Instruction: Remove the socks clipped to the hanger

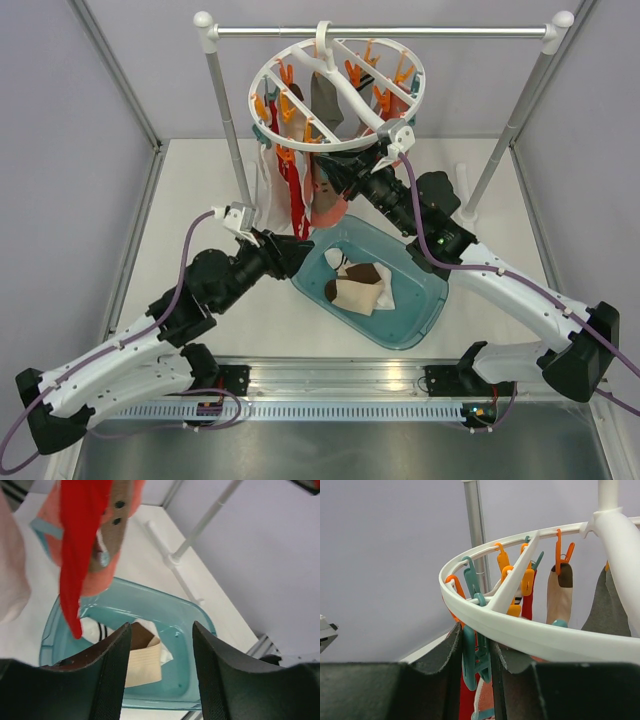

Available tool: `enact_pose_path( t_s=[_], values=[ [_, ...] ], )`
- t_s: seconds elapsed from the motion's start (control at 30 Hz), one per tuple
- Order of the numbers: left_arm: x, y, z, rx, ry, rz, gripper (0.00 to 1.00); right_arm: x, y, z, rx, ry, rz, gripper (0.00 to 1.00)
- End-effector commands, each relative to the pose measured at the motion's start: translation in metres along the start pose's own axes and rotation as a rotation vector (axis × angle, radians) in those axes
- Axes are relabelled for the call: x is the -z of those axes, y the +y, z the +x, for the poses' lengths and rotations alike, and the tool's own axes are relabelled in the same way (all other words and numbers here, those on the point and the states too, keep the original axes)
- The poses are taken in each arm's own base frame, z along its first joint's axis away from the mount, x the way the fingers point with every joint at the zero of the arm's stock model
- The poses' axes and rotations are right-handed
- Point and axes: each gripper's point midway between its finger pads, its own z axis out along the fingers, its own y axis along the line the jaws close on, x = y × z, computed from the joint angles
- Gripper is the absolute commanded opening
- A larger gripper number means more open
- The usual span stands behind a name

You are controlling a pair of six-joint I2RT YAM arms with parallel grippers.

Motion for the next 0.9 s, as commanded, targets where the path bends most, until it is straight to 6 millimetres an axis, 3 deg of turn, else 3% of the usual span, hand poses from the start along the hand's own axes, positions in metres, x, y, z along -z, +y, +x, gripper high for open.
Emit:
enact_pose_path(
  t_s=[0.0, 0.13, 0.27, 0.33, 0.7, 0.83, 0.87],
  values=[
    [-0.002, 0.038, 0.014, 0.000, 0.025, -0.200, 0.57, 0.001, 0.000, -0.029, 0.019, -0.057, 0.007, 0.06],
    [-0.014, 0.064, 0.029, -0.018, 0.027, -0.319, 0.58, 0.002, 0.001, -0.030, 0.017, -0.057, 0.007, 0.06],
    [-0.026, 0.074, 0.039, -0.053, 0.026, -0.357, 0.58, 0.000, 0.002, -0.029, 0.015, -0.050, 0.004, 0.06],
    [-0.031, 0.076, 0.032, -0.052, -0.008, -0.377, 0.58, 0.001, 0.002, -0.032, 0.015, -0.055, 0.001, 0.06],
    [-0.049, 0.106, 0.039, -0.147, -0.028, -0.487, 0.60, 0.001, 0.004, -0.032, 0.016, -0.051, -0.006, 0.06],
    [-0.056, 0.110, 0.038, -0.174, -0.036, -0.486, 0.51, 0.002, 0.004, -0.034, 0.014, -0.052, -0.007, 0.06],
    [-0.056, 0.111, 0.036, -0.184, -0.039, -0.488, 0.44, 0.002, 0.004, -0.033, 0.016, -0.051, -0.006, 0.06]
  ],
)
